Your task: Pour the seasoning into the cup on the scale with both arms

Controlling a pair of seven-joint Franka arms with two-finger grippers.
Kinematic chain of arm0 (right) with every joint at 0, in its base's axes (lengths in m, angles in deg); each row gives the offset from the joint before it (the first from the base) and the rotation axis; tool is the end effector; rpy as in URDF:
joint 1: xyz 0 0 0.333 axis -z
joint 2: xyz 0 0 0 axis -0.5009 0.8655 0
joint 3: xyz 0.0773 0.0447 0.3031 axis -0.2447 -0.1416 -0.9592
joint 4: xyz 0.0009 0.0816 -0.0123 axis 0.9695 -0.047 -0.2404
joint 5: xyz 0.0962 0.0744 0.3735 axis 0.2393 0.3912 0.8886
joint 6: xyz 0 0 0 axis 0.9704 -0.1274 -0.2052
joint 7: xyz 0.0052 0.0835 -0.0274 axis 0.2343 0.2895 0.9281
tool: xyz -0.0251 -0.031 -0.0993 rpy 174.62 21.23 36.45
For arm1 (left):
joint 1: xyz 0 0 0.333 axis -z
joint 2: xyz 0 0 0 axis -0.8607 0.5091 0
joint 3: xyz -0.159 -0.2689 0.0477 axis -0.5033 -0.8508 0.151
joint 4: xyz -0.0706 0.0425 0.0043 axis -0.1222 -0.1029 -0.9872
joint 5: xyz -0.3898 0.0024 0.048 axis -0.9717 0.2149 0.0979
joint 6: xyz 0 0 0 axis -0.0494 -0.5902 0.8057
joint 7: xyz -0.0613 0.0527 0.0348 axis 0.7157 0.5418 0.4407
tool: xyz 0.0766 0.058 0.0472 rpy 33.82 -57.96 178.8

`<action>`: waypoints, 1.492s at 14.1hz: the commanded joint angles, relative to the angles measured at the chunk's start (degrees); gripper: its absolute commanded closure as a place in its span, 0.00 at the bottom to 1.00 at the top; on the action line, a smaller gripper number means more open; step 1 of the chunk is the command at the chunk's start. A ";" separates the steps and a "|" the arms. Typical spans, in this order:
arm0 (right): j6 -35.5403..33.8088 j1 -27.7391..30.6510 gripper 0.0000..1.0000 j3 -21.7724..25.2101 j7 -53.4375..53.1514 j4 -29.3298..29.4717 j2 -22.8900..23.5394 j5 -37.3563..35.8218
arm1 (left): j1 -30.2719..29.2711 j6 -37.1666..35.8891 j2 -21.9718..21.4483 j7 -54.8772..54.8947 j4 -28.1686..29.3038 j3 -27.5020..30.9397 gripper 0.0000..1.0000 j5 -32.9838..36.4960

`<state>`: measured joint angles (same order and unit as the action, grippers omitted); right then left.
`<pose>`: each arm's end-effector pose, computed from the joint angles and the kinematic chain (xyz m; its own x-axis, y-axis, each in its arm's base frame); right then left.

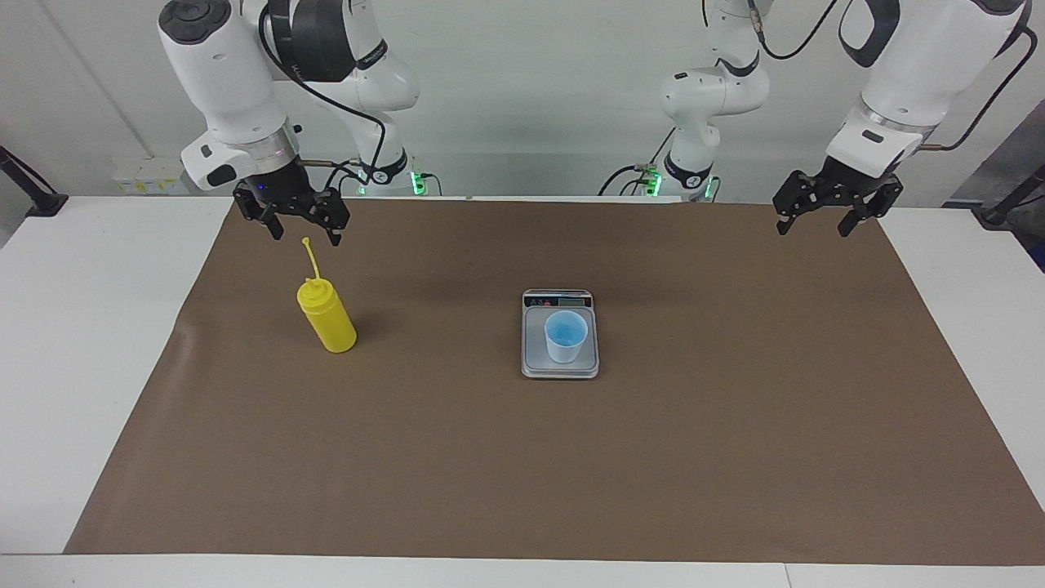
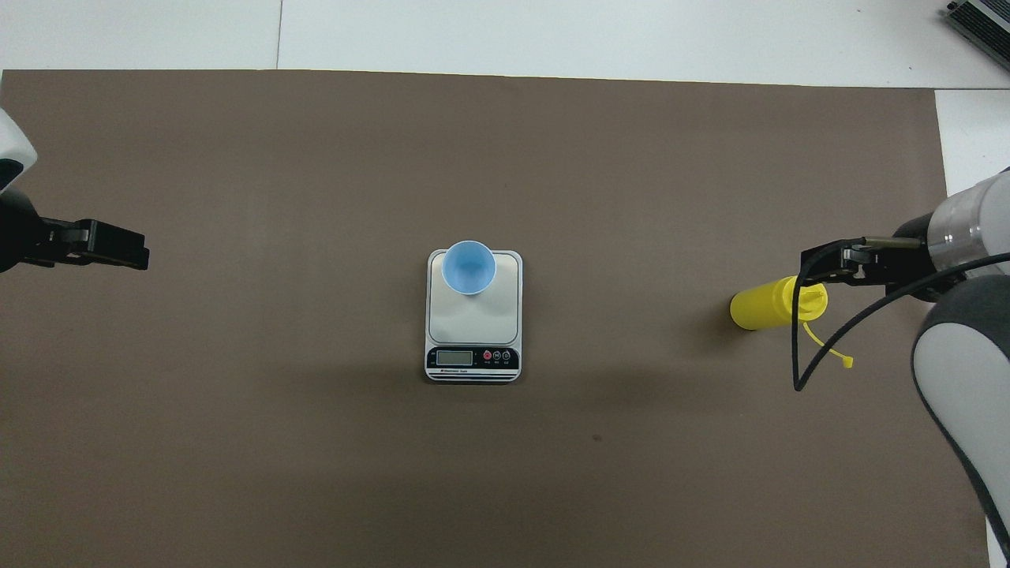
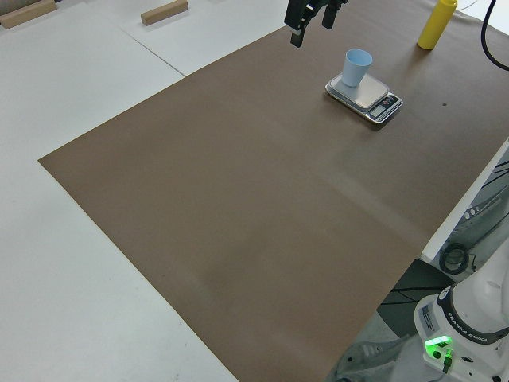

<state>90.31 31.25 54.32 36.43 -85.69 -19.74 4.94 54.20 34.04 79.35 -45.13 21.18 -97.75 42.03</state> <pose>0.5415 0.0266 0.5782 0.9906 -0.1363 -0.0114 -0.1362 -0.9907 0.0078 0.5437 -0.0571 0.6253 0.9959 -0.0881 0.0193 -0.0884 -0.9960 0.0148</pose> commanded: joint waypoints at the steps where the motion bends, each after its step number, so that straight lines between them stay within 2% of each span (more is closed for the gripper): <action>1: -0.33 0.83 0.00 -0.29 1.08 -0.83 -1.08 1.32 | -0.52 -0.58 -0.50 0.31 0.45 -0.12 0.00 -0.38; 13: -1.20 0.57 0.00 -0.47 1.86 -0.74 -1.08 1.24 | -0.52 -0.58 -0.50 0.31 0.45 -0.12 0.00 -0.38; 16: 0.54 5.02 0.00 0.15 2.04 -0.74 -0.64 1.24 | -0.52 -0.67 -0.50 0.31 0.45 -0.12 0.00 -0.38; 17: 1.16 7.48 0.05 0.15 2.04 -0.57 -0.29 1.41 | -0.52 -0.58 -0.50 0.31 0.45 -0.12 0.00 -0.30; 19: 1.26 10.13 0.00 0.15 1.96 0.39 2.60 2.02 | -0.52 -0.67 -0.50 0.31 0.45 -0.12 0.00 -0.38; 21: 0.12 13.38 0.00 0.24 1.17 4.59 8.46 6.05 | -0.52 -0.67 -0.50 0.31 0.45 -0.12 0.00 -0.38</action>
<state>90.88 41.89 55.01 37.27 -85.44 -17.30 7.68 54.20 34.02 79.35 -45.13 21.18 -97.75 42.03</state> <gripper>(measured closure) 0.000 0.000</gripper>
